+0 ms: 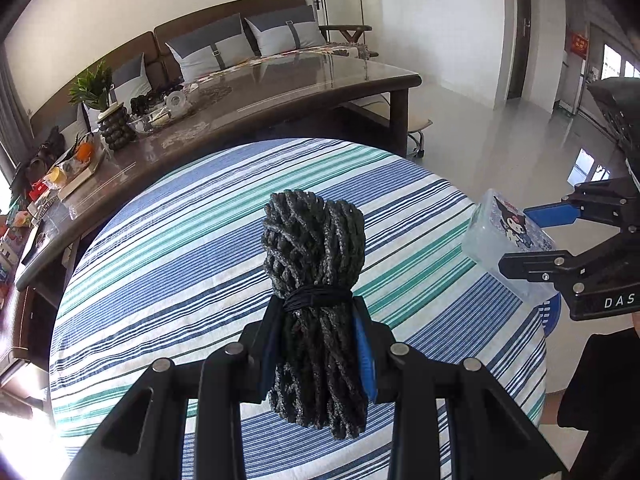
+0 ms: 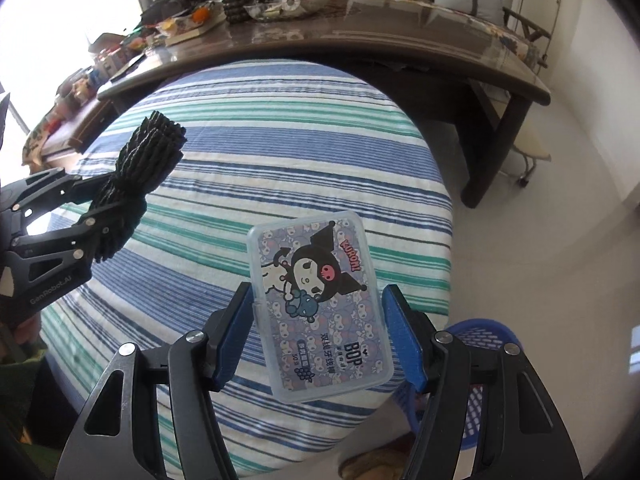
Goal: Collect trash
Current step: 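Lift the held box and rope bundle up off the table, then carry the box and rope over the wastebasket and open both grippers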
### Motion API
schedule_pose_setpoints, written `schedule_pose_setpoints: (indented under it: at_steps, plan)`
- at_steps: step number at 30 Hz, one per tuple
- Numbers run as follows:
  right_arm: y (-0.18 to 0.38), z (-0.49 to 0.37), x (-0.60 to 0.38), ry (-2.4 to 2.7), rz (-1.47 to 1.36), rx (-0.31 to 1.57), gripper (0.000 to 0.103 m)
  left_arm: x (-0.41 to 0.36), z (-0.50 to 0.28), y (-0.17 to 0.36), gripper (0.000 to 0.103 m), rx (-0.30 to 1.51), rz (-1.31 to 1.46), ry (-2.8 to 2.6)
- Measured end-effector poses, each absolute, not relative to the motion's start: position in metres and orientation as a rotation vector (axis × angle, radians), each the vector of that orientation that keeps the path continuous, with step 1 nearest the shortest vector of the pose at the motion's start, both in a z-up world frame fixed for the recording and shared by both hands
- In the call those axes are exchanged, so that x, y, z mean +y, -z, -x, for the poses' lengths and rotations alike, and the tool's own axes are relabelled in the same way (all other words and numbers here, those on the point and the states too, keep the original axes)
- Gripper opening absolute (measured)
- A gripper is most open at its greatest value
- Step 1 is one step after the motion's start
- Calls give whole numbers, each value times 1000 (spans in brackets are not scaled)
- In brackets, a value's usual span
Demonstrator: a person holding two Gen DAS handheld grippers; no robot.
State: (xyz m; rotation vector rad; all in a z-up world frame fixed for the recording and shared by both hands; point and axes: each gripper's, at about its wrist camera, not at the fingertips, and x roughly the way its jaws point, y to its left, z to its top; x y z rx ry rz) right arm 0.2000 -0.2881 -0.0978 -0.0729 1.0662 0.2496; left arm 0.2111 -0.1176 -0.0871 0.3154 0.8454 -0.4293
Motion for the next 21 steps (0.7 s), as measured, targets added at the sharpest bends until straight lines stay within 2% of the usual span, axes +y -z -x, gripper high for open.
schedule_pose_setpoints:
  at_steps: [12, 15, 21]
  plan:
    - [94, -154, -414, -41, -68, 1045, 66, -249, -160, 75, 33, 838, -345, 666]
    - [111, -145, -456, 57, -116, 1068, 67, -294, -146, 85, 33, 887, -327, 776]
    - [177, -129, -548, 210, -328, 1134, 67, -375, -141, 133, 33, 1011, -292, 898]
